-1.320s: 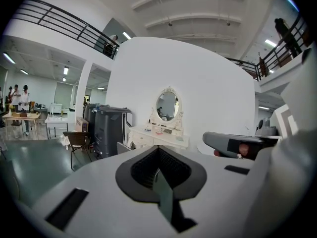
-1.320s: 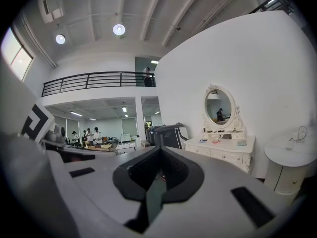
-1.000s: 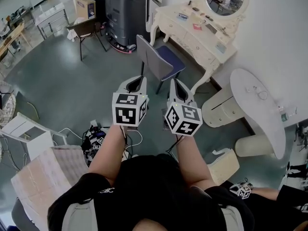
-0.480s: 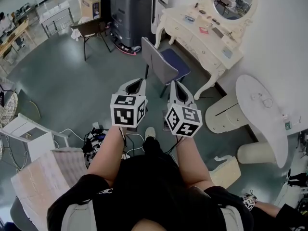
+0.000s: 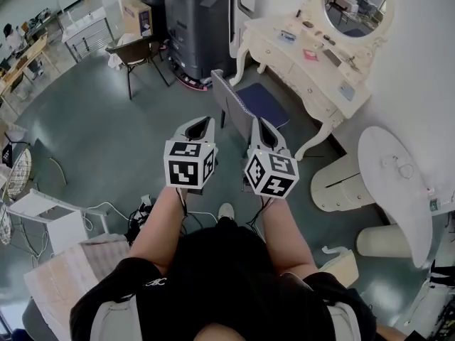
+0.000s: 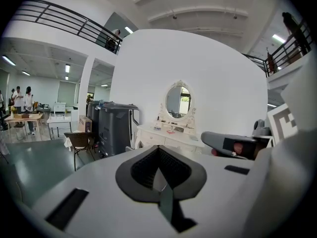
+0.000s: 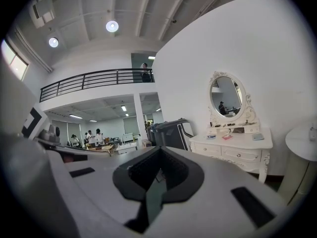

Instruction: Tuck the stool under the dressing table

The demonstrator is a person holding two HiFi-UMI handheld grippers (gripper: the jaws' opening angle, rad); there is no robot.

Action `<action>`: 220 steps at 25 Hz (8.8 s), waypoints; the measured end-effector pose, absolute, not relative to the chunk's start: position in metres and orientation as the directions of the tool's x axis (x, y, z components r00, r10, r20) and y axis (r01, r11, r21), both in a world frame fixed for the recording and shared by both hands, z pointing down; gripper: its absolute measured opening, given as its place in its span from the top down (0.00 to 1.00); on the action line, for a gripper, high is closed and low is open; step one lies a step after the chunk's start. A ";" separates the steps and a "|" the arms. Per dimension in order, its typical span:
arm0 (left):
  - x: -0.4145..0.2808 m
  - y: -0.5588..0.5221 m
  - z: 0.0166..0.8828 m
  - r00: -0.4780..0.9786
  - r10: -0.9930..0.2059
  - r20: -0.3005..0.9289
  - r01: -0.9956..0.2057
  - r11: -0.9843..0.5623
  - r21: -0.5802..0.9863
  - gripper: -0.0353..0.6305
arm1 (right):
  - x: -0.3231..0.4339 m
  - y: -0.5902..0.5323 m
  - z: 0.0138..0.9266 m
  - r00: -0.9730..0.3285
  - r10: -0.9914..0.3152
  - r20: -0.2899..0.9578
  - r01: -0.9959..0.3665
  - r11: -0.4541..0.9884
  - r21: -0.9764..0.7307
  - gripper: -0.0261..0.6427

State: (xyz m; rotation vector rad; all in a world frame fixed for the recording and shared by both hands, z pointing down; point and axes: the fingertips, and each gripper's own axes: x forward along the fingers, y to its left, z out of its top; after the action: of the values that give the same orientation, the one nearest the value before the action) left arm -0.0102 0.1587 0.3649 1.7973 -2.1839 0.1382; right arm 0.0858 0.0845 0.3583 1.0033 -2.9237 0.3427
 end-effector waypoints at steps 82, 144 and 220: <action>-0.239 -0.159 0.583 0.550 -0.359 0.754 -0.627 -0.774 0.089 0.66 | -0.040 -0.101 0.585 -0.470 -0.605 0.643 -0.859 0.481 -0.174 0.58; -0.184 -0.281 0.631 0.503 -0.307 0.808 -0.582 -0.812 0.054 0.60 | 0.026 -0.226 0.650 -0.114 -0.554 0.825 -0.984 0.175 -0.019 0.63; -0.124 -0.492 0.620 0.478 -0.324 0.816 -0.650 -0.756 0.080 0.60 | 0.089 -0.453 0.638 -0.135 -0.509 0.850 -0.958 0.285 0.018 0.63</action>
State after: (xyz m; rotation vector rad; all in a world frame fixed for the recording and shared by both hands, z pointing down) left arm -0.1237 -0.4919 0.6201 2.3492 -0.8151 1.1784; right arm 0.0890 -0.4527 0.6383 1.3340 -1.7690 0.7215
